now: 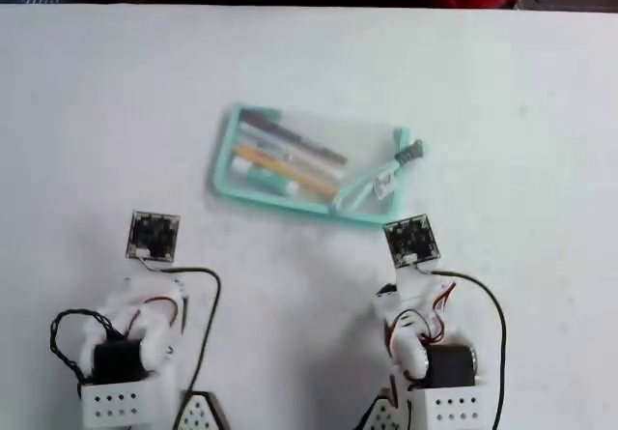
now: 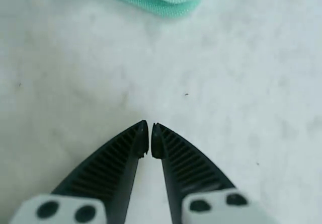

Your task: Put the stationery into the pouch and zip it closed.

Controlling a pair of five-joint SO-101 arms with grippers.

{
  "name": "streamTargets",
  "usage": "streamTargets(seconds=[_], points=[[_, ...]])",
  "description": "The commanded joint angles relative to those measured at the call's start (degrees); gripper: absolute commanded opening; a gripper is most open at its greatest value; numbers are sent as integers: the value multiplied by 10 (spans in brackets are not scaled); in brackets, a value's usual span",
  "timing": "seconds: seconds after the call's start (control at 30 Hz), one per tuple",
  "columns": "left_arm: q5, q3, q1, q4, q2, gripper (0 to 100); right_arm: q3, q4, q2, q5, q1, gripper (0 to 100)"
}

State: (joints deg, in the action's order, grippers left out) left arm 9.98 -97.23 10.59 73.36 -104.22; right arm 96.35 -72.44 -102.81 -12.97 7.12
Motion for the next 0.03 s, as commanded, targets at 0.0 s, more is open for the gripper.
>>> streamTargets(seconds=[0.0], points=[[-5,3,6,4,-4,24,5,-2,-2,5,-4,19]])
